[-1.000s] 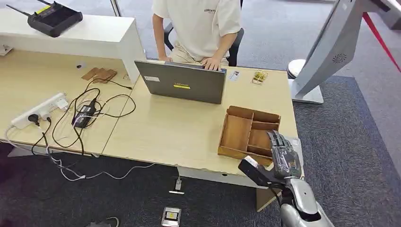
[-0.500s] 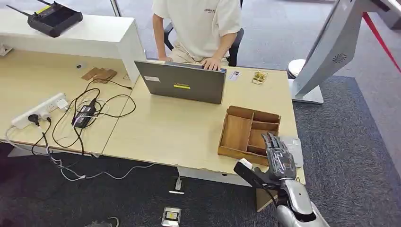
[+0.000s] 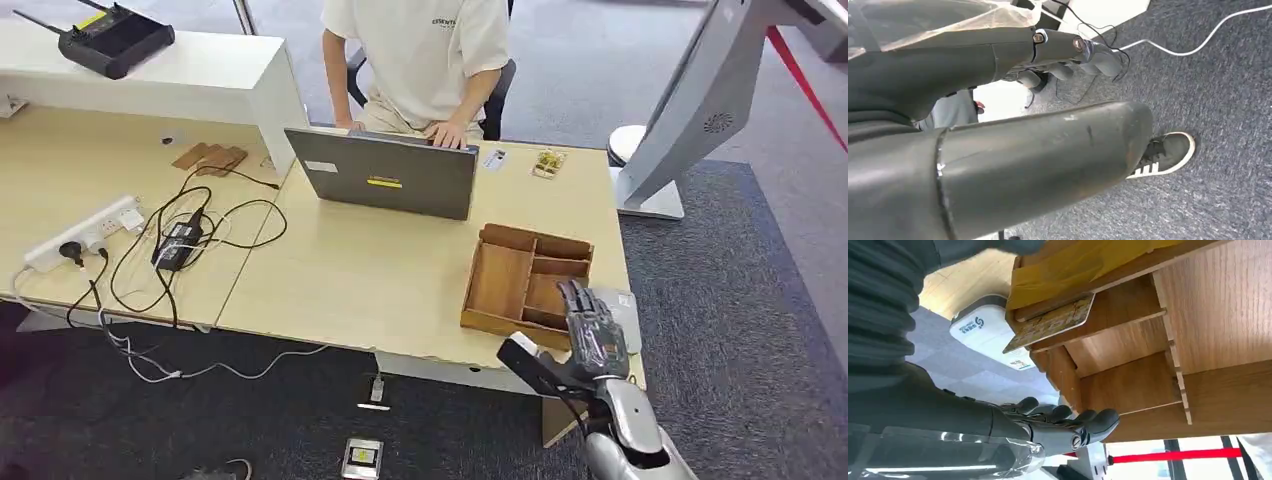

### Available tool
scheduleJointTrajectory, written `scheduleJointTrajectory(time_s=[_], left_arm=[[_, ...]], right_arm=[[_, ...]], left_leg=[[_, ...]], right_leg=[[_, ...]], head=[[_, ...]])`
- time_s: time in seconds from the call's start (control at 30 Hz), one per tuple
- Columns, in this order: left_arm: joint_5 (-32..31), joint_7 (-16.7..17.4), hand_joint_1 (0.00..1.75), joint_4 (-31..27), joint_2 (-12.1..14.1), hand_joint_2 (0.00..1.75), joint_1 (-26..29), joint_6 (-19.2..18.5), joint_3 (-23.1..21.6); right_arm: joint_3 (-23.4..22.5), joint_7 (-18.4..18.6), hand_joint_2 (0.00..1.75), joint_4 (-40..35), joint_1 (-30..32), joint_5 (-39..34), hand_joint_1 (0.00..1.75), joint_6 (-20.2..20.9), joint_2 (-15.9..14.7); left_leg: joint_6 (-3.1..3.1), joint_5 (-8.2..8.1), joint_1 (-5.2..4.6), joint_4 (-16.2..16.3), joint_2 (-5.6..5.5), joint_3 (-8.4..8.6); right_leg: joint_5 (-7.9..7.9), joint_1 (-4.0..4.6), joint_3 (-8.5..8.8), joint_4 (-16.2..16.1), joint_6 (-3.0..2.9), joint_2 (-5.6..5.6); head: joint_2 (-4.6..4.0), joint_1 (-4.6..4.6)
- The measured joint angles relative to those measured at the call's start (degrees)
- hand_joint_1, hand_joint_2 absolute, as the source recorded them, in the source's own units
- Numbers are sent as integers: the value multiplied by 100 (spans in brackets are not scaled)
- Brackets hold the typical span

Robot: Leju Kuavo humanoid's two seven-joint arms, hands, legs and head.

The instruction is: Pass the card to the sensor for recognition and then transmit it.

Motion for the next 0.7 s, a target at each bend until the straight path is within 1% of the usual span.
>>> scheduleJointTrajectory(time_s=[0.03, 0.07, 0.23, 0.3, 0.33, 0.63, 0.67, 0.7], left_arm=[[-4, -9, 0, 0, 0, 0, -1, 0, 0], [-11, -11, 0, 0, 2, 0, -3, -4, 0], [-28, -22, 0, 0, 0, 0, -12, -15, 0], [-44, -31, 0, 0, 0, 0, -22, -26, -2], [-46, -44, 0, 0, 0, 0, -25, -28, 0], [-98, -57, 0, 0, 0, 0, -58, -50, -2], [-98, -57, 0, 0, 0, 0, -59, -48, -2], [-100, -59, 0, 0, 0, 0, -58, -46, -2]], right_arm=[[-2, 2, 175, 0, 1, -20, 164, -17, -2], [-2, 7, 175, 0, 2, -37, 173, -37, -9], [-20, 13, 175, 0, 6, -85, 175, -105, -37], [-39, 18, 175, 0, 11, -109, 169, -127, -39], [-44, 20, 175, 0, 11, -116, 173, -138, -42], [-52, 22, 175, 0, 10, -175, 164, -168, -46], [-50, 26, 175, 0, 11, -181, 168, -168, -48], [-52, 28, 175, 0, 13, -181, 168, -168, -48]], left_leg=[[0, 0, 0, 0, 0, 0], [0, 0, 0, 0, 0, 0], [0, 0, 0, 0, 0, 1], [0, 0, 0, 0, 0, 1], [0, 0, 0, 0, 1, 1], [0, 0, 0, 0, 0, 0], [0, 0, 0, 0, 1, 1], [0, 0, 0, 0, 1, 1]], right_leg=[[0, 0, 0, 0, 0, 0], [0, 0, 0, 0, 0, 0], [0, 0, 0, 0, 0, 0], [0, 0, 0, 0, 0, 0], [0, 0, 0, 0, 0, 0], [0, 0, 0, 0, 0, 0], [0, 0, 0, 0, 0, 0], [0, 0, 0, 0, 0, 0]], head=[[0, 0], [0, 0], [2, 0], [0, 0], [0, 0], [0, 0], [0, 0], [0, 0]])
